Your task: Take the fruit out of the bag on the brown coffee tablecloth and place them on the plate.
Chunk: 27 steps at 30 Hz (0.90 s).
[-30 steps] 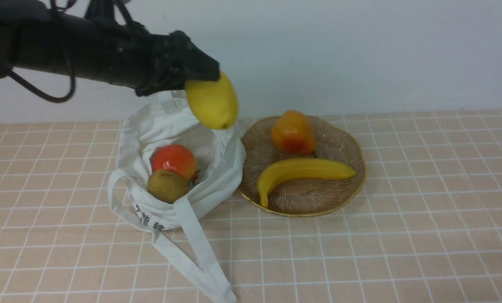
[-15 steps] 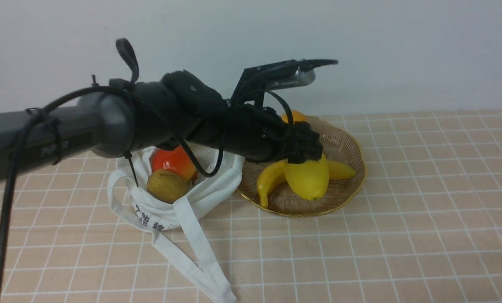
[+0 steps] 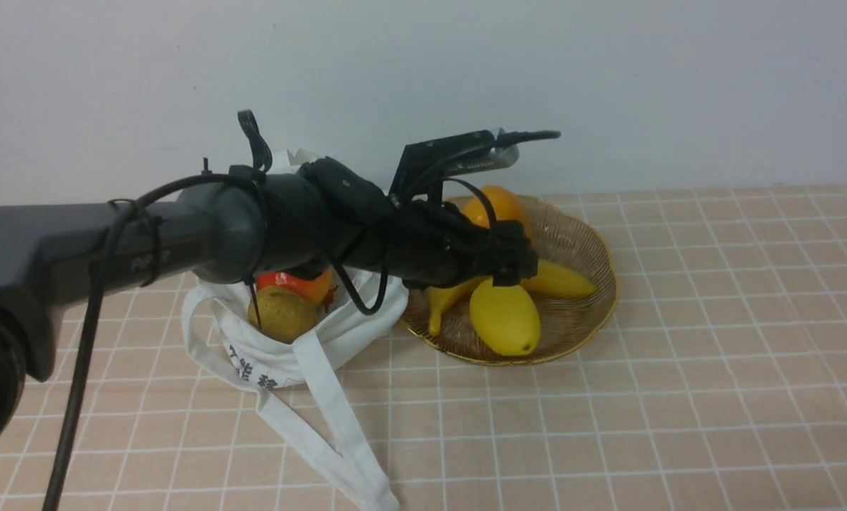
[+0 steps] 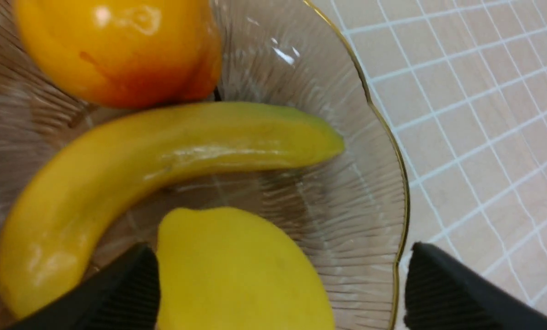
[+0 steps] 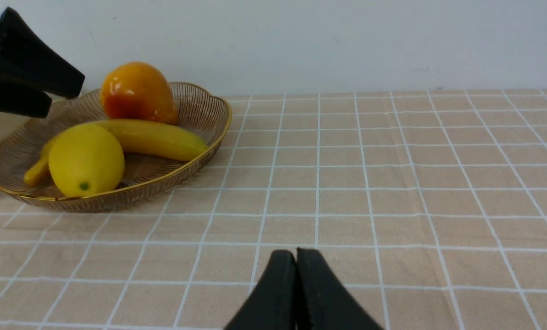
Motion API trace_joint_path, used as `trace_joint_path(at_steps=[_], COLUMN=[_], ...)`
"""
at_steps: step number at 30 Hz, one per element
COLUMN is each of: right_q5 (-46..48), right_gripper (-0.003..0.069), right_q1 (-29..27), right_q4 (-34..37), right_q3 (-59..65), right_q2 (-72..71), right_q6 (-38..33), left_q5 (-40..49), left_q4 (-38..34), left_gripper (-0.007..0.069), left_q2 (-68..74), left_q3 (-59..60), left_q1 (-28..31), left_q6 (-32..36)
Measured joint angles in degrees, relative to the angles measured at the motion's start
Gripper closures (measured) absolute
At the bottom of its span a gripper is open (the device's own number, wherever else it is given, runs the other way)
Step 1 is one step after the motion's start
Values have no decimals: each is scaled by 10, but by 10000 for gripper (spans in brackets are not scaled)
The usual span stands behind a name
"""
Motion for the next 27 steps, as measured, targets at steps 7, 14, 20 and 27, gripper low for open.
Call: trace_joint_path(at_steps=[7, 14, 20, 27], right_q5=[0, 0, 0, 0], right_gripper=[673, 673, 673, 673], right_q1=[0, 0, 0, 0], right_q4=[0, 0, 0, 0], right_q3=[0, 0, 0, 0], right_q2=[0, 0, 0, 0], right_q6=[0, 0, 0, 0], left_q5=[34, 141, 353, 513], left_q4=[1, 70, 324, 535], left_gripper=[-2, 367, 622, 632], left_q2=[-29, -140, -285, -437], left_q3=[-18, -28, -28, -28], left_q1=[0, 0, 0, 0], left_q6=[39, 35, -93, -292])
